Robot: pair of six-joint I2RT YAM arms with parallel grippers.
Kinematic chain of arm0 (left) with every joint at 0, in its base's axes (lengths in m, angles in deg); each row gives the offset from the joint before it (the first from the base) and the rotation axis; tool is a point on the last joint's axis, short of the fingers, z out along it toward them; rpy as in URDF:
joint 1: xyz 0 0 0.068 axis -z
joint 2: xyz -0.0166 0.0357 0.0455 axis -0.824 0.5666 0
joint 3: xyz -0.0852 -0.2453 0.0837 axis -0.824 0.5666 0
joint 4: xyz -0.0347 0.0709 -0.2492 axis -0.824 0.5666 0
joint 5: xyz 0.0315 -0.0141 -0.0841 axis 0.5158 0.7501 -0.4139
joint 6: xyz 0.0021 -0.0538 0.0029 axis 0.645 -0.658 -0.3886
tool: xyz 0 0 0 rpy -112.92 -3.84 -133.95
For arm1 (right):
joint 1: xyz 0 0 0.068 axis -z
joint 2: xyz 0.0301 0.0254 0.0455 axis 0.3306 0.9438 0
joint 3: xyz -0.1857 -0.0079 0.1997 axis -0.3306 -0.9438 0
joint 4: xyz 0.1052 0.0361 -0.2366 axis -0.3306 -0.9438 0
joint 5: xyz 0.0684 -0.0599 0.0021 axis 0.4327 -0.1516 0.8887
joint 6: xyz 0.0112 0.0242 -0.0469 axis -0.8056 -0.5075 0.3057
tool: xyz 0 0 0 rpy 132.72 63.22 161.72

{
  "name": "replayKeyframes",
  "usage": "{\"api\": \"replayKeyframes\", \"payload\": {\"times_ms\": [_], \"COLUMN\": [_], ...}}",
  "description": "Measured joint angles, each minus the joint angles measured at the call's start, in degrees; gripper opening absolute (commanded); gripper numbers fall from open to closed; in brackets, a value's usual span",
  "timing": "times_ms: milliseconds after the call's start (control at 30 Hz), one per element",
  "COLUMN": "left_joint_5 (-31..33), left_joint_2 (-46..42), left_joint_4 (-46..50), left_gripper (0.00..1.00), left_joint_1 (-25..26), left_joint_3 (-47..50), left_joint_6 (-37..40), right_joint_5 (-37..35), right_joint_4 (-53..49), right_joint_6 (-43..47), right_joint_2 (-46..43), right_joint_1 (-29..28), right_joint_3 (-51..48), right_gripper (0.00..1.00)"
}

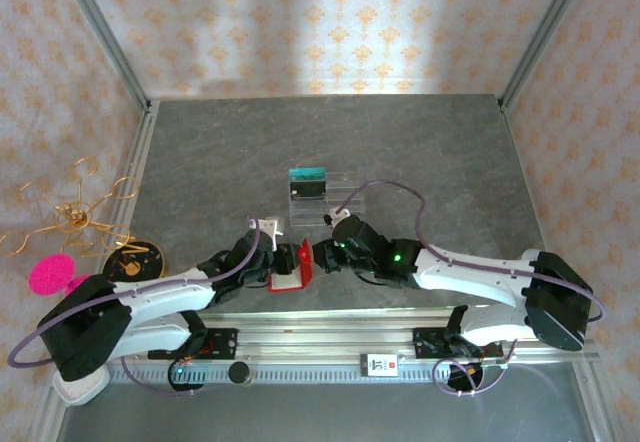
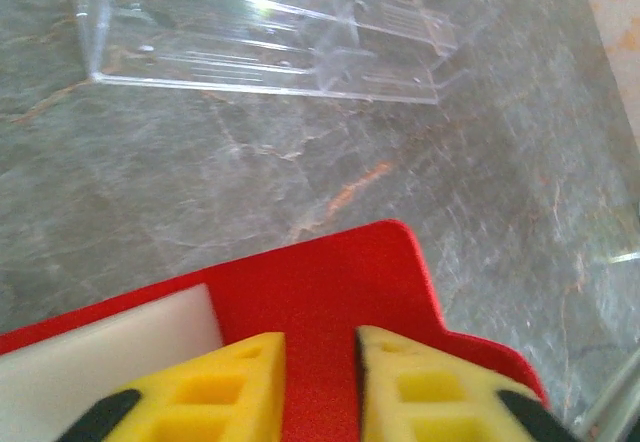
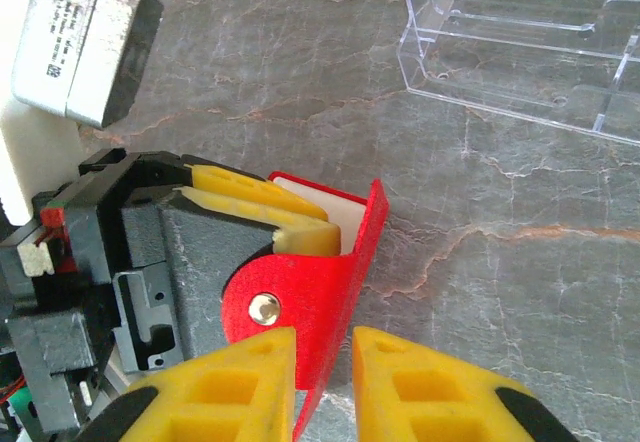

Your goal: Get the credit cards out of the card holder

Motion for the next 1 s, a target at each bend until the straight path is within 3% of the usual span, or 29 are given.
{"api": "replayKeyframes", "payload": {"times_ms": [167, 367, 700, 933, 1000], "left_joint_5": [-2.14, -3.72, -4.72, -4.9, -4.87], "left_joint_2": [4.85, 14.32, 20.33, 21.0, 19.89], "left_joint_4": [-1.03, -1.64, -1.62, -1.62, -1.36], "left_gripper": [0.1, 0.0, 0.0, 0.0, 0.04], "left_joint_1": [1.49, 1.84, 1.84, 1.84, 1.84], "left_joint_3": [-4.09, -8.07, -10.86, -11.28, -11.17], "left_joint_6": [0.09, 1.05, 1.46, 1.49, 1.46], "right_joint_5": [-0.17, 0.76, 5.73, 6.49, 5.97], "right_joint_4": [0.26, 2.56, 8.04, 12.7, 13.22], "right_joint_6": [-0.04, -0.76, -1.11, -1.14, -1.18], "right_joint_2": [-1.92, -3.56, -1.51, 4.72, 7.34], "right_joint_1": [0.0, 0.07, 1.84, 5.35, 5.51], "right_joint_3": [-0.7, -5.79, -13.07, -13.44, -13.42], "right_gripper": [0.19, 0.07, 0.02, 0.03, 0.03]}}
